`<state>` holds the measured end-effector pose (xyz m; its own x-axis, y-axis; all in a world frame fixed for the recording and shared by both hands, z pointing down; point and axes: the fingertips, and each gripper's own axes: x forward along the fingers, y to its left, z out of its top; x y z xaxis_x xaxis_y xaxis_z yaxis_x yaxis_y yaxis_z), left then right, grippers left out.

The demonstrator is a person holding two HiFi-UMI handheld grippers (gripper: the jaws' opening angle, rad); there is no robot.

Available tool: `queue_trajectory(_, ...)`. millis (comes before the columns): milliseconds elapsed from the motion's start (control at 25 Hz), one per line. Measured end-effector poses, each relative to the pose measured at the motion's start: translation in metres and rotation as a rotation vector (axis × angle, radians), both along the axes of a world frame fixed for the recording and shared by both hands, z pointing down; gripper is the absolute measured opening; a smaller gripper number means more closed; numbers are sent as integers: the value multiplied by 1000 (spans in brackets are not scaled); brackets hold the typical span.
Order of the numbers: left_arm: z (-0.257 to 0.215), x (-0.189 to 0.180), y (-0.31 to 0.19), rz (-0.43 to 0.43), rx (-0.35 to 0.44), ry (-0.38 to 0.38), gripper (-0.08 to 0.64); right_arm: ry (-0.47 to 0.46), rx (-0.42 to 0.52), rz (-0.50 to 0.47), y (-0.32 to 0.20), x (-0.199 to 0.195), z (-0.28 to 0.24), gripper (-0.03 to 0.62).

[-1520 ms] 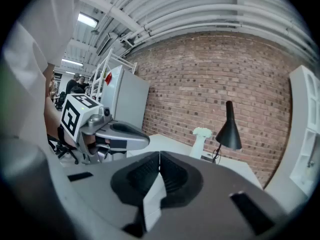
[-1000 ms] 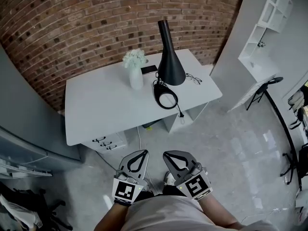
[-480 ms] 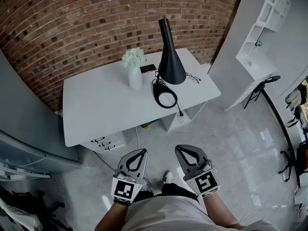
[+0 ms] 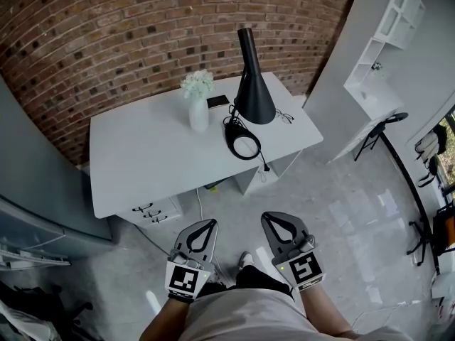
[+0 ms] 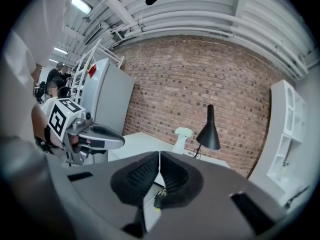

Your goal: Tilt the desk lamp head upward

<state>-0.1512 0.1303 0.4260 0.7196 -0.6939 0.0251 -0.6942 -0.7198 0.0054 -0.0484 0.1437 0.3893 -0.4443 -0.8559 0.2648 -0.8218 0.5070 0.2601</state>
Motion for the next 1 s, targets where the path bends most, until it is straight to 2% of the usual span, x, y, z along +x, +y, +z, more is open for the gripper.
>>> queue_trajectory(320, 4, 1, 3, 36, -1, -2, 8, 18, -4, 25, 8, -5, 1, 18)
queue_trajectory(560, 4, 13, 1, 55, 8, -4, 8, 17, -9, 44, 5, 7, 3, 18)
queue_trajectory(1000, 18, 55, -31, 34, -42, -41, 8, -31, -33, 9, -46, 45, 10, 18)
